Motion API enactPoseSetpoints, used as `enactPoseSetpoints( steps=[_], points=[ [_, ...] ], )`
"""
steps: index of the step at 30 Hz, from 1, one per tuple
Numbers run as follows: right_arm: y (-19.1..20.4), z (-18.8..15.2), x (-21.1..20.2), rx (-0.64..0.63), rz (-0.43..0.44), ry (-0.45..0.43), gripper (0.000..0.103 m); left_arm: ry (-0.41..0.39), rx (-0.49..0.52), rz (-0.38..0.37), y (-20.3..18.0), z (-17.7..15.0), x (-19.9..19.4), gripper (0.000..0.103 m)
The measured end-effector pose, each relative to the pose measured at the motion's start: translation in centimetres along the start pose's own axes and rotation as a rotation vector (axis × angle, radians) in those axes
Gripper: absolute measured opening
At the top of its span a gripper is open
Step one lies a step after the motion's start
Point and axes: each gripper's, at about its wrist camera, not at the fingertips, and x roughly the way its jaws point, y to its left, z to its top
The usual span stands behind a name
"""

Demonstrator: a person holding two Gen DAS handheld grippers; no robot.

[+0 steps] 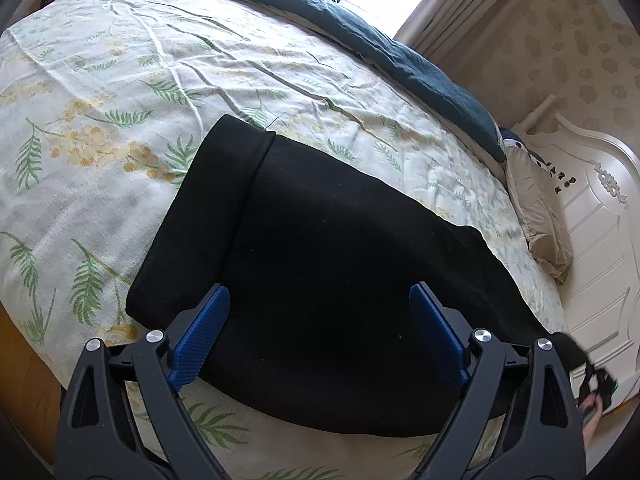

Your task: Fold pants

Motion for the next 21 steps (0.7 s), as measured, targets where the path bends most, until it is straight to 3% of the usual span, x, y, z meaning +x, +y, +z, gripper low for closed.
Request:
enactPoseSetpoints(
  steps=[5,8,18,21],
  points=[
    [-4.7,-0.7,0.8,0.094,-0.072,0.031,0.004,0.005,0.034,0.019,-0.4,0.0,0.2,0.092],
    [-4.4,-0.9,0.9,0.085,-0.053,0.023,0.004,0.002,0.035,0.017,-0.3,0.0,0.0,0.092],
    [-5.1,-0.4,2.4,0.171,0.041,0.118,0.007,-0.009,0.048,0.027,-0.5,-0.1,0.0,0.092],
    [-5.2,-0.6,2.0,0.194,0.097,0.116,0.022,-0.010,0.049,0.027,-0.5,-0.1,0.0,0.092]
  ],
)
